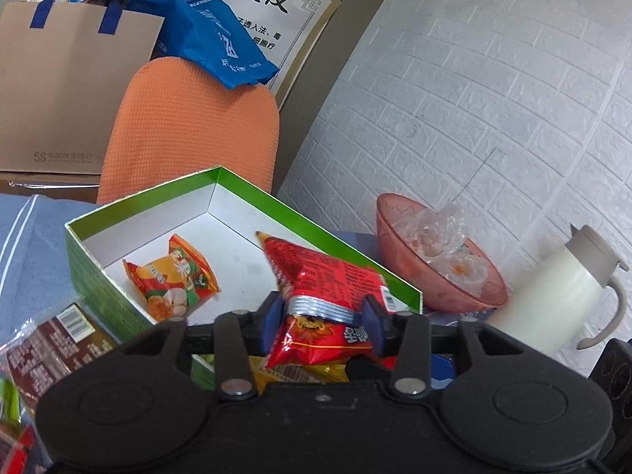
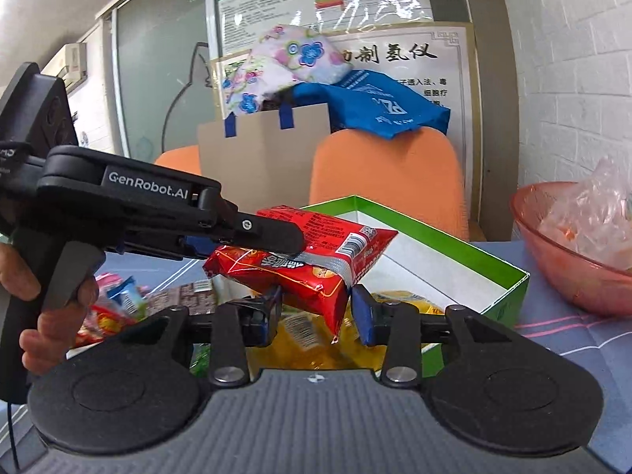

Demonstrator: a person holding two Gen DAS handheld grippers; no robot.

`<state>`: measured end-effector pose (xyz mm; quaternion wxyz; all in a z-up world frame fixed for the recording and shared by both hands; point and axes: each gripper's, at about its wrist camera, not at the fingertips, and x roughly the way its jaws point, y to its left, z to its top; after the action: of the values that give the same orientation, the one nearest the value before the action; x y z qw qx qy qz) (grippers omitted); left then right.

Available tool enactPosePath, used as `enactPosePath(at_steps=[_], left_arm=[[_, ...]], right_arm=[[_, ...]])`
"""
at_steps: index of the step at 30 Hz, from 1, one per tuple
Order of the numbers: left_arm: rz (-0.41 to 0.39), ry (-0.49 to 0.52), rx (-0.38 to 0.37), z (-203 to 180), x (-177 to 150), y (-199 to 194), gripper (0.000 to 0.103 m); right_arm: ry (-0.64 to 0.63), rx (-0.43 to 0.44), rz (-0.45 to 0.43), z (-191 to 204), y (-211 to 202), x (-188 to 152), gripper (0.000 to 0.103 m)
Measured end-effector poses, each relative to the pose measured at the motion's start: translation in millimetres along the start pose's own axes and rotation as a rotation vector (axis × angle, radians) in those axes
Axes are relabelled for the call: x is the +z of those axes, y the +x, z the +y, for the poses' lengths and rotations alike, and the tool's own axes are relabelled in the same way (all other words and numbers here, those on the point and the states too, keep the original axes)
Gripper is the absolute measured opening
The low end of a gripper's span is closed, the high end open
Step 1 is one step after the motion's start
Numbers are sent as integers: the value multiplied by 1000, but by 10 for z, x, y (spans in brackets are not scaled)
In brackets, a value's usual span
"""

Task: Organize snacks
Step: 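Place the red snack packet into the green box and release, then move both open grippers toward the white foil bag on the pile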

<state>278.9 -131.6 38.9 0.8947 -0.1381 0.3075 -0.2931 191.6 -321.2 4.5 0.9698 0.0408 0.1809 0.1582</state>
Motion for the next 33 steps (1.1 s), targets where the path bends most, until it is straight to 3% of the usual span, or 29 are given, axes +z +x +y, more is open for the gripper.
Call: enactPosePath(at_steps=[3,5,8,14,21,29,33], left_arm=[[11,29,80,-18,-22,10,103],[-8,50,50,2,-66,-89,103],[-18,22,13,30,-127,-259,103],[-52,-32,-13,-1,-352,-841,103],[-108,-49,85,37,-842,-1653,103],[-82,-159,167,320,-1494,-2126,103],[-80,-175,211,473,-1599,-2285,103]], right_arm=[[-2,-96,43,14,133,-30,76],[11,-116,38,49,64,-68,90],[0,-42,13,159,-82,-122,90],[2,27,8,424,-290,-207,90],[-5,81,26,736,-572,-415,90],[-73,91,118,1105,-619,-645,90],[-110,193,130,1314,-636,-634,90]])
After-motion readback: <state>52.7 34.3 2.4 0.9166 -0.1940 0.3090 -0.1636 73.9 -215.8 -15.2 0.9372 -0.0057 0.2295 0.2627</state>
